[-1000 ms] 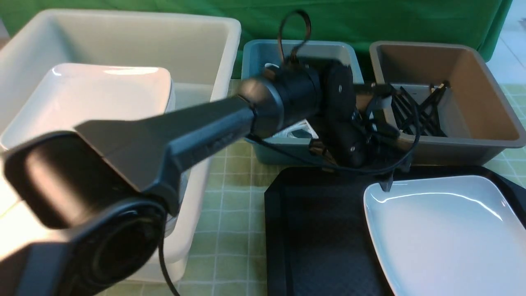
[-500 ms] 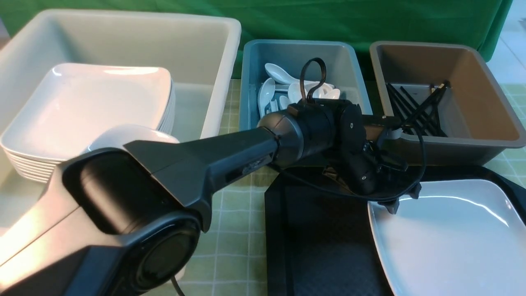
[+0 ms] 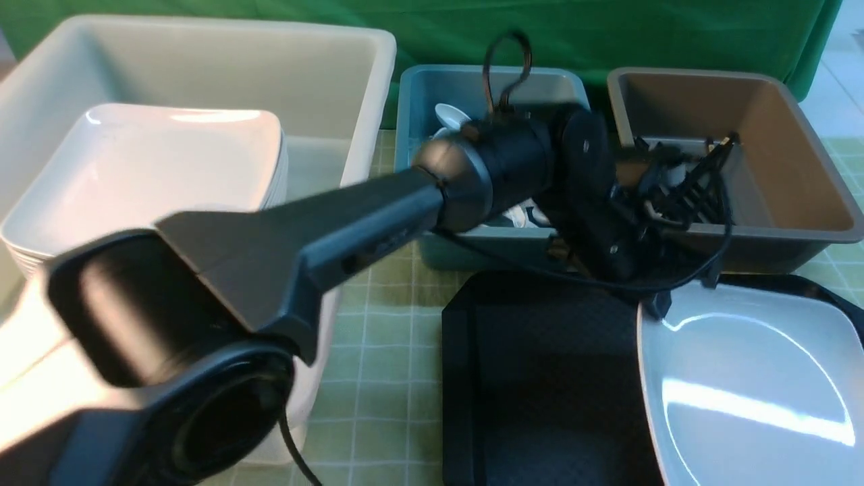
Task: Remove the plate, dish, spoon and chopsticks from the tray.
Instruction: Use the left arm to put the plate into the large storage box on the left
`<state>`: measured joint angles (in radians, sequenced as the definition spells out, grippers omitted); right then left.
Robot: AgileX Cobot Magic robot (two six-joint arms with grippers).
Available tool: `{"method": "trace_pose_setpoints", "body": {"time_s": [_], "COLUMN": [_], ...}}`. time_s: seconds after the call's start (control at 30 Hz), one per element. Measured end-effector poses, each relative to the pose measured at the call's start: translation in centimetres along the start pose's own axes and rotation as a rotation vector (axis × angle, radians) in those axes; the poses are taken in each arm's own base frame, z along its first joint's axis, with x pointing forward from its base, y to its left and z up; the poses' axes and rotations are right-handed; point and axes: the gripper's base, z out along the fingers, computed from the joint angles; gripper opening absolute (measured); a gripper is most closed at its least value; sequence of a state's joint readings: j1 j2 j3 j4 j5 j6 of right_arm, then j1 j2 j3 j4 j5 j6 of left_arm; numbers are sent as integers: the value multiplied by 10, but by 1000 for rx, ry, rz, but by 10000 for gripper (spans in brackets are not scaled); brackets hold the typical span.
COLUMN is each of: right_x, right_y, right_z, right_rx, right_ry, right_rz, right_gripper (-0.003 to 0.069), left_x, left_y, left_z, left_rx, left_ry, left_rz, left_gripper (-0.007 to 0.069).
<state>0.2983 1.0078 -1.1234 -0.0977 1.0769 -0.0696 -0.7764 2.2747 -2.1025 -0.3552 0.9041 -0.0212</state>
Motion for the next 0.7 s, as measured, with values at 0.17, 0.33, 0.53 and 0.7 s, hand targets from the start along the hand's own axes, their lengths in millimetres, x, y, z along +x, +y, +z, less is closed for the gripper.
{"method": "trace_pose_setpoints", "body": {"time_s": [0.17,0.33,0.53,0.7], "right_x": [-5,-20,-47,-85], "right_y": [-1,-2,8,26], "right_z": [-5,-25,-63,-69], "right_rx": [3,-14,-167,-394], "right_ry": [-35,-121,-289,-380], "right_rz": [2,20,-12,-72], "right_gripper": [3,3,3,3], "left_x": [-9,-13,-30,-24], "left_y": [-15,-22,-16,34], "left_z": [-61,-104,-216,-340], "left_rx": [-55,-109,-182,-269], "left_ry": [-30,-70,-292,-548], "left_rz": [117,189,179,18], "left_gripper": [0,-1,0,0]}}
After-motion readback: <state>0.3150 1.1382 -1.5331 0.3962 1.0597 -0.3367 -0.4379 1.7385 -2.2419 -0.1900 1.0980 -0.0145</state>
